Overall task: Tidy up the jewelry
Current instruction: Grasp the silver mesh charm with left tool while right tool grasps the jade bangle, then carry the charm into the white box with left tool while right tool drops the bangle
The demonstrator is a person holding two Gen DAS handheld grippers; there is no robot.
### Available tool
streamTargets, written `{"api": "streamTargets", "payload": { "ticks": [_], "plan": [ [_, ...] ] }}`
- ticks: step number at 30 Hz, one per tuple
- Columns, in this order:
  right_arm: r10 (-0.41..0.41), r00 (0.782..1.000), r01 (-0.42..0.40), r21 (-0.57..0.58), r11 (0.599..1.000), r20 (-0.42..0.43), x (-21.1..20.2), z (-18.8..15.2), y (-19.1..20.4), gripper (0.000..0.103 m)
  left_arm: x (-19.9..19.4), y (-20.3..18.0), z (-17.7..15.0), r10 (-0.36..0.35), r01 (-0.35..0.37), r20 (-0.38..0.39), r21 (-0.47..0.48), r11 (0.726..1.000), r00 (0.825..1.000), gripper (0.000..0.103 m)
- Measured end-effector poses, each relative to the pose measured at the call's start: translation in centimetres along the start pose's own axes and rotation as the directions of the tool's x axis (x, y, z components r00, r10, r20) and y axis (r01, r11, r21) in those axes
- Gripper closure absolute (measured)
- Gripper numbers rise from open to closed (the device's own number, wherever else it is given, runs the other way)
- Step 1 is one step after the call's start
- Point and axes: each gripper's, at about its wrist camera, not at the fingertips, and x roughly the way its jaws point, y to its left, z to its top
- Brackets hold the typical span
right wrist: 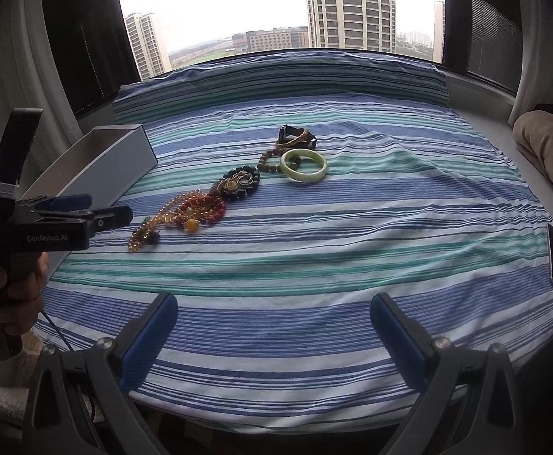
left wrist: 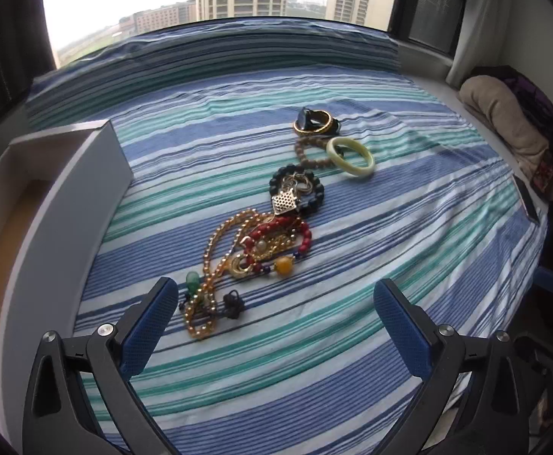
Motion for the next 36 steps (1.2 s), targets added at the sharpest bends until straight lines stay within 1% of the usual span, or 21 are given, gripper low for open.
{"api": "streamTargets", "payload": {
  "ticks": [1, 3, 5, 6, 7, 9, 11, 12, 13, 14, 17, 20, 24, 27, 29, 32, 34, 36],
  "plan": [
    [0.001, 1.000, -0.001, 0.010, 1.000, -0.005, 0.2, 0.0, -0.4, 0.000, 1.2, -0.3, 1.0, -0.017, 0.017, -0.007, 0.010, 1.000, 1.000, 0.001],
    [0.001, 1.000, 0.000, 0.031, 1.000, -0.011, 0.4, 0.0, -1.1, 0.000, 4.0, -0.7, 3.1, -0.029, 0.030, -0.035, 0.021, 0.999, 0.999, 0.002],
    [0.001, 1.000, 0.000, 0.047, 0.999, -0.014, 0.6, 0.1, -1.8, 0.000, 7.3, -0.8, 4.9, -0.032, 0.034, -0.085, 0.023, 0.999, 0.996, 0.007],
    [0.001, 1.000, -0.001, 0.053, 0.999, -0.012, 0.5, 0.1, -2.0, 0.000, 9.0, -0.9, 5.5, -0.024, 0.027, -0.117, 0.019, 0.999, 0.993, 0.017],
    [0.000, 1.000, 0.000, 0.057, 0.998, -0.009, 0.5, 0.2, -2.3, 0.000, 10.7, -0.8, 6.1, -0.019, 0.022, -0.156, 0.013, 1.000, 0.988, 0.024],
    [-0.003, 1.000, 0.003, 0.064, 0.998, -0.003, 0.4, 0.3, -2.7, 0.000, 13.4, -0.5, 6.8, -0.003, 0.000, -0.220, -0.012, 1.000, 0.975, 0.030],
    [-0.006, 1.000, 0.006, 0.071, 0.997, -0.002, 0.5, 0.2, -3.2, 0.000, 15.1, -0.3, 7.0, 0.014, -0.022, -0.255, -0.029, 0.999, 0.967, 0.039],
    [-0.009, 1.000, 0.009, 0.075, 0.997, -0.003, 0.5, 0.2, -3.5, 0.000, 15.2, -0.3, 7.1, -0.008, -0.002, -0.250, -0.041, 0.999, 0.968, 0.053],
    [-0.011, 1.000, 0.012, 0.080, 0.997, -0.006, 0.6, 0.1, -3.8, 0.000, 15.2, -0.2, 7.2, -0.022, 0.009, -0.256, -0.054, 0.999, 0.966, 0.070],
    [-0.014, 1.000, 0.015, 0.087, 0.996, -0.010, 0.7, 0.0, -4.1, 0.000, 15.1, -0.2, 7.2, -0.018, 0.002, -0.266, -0.061, 0.998, 0.964, 0.070],
    [-0.020, 1.000, 0.022, 0.117, 0.993, -0.017, 1.1, -0.2, -5.3, 0.000, 13.3, 0.0, 7.2, -0.042, 0.025, -0.226, -0.078, 0.997, 0.973, 0.071],
    [-0.022, 1.000, 0.024, 0.136, 0.990, -0.017, 1.6, 0.0, -6.1, 0.000, 10.1, 0.7, 7.6, -0.096, 0.076, -0.190, -0.106, 0.991, 0.977, 0.071],
    [-0.012, 1.000, 0.014, 0.134, 0.991, -0.015, 2.1, 0.6, -6.3, 0.000, 5.6, 1.9, 8.7, -0.151, 0.132, -0.129, -0.146, 0.981, 0.980, 0.071],
    [0.007, 1.000, -0.005, 0.131, 0.991, -0.010, 2.5, 1.6, -6.4, 0.000, 3.2, 2.4, 9.8, -0.176, 0.159, -0.090, -0.170, 0.973, 0.980, 0.071],
    [0.020, 1.000, -0.019, 0.118, 0.993, -0.006, 2.8, 2.4, -6.2, 0.000, 1.7, 2.9, 9.8, -0.171, 0.157, -0.065, -0.181, 0.971, 0.983, 0.071],
    [0.074, 0.997, -0.072, 0.091, 0.993, -0.012, 4.3, 4.1, -6.4, 0.000, -0.4, 3.5, 9.1, -0.139, 0.130, -0.036, -0.190, 0.973, 0.990, 0.071],
    [0.069, 0.997, -0.067, 0.051, 0.996, -0.031, 6.3, 5.8, -6.5, 0.000, -1.2, 4.1, 8.4, -0.111, 0.103, -0.027, -0.199, 0.974, 0.993, 0.070],
    [0.108, 0.992, -0.106, 0.021, 0.994, -0.067, 9.1, 8.0, -6.6, 0.000, -1.8, 4.6, 7.6, -0.078, 0.072, -0.022, -0.209, 0.975, 0.997, 0.070]
  ]
}}
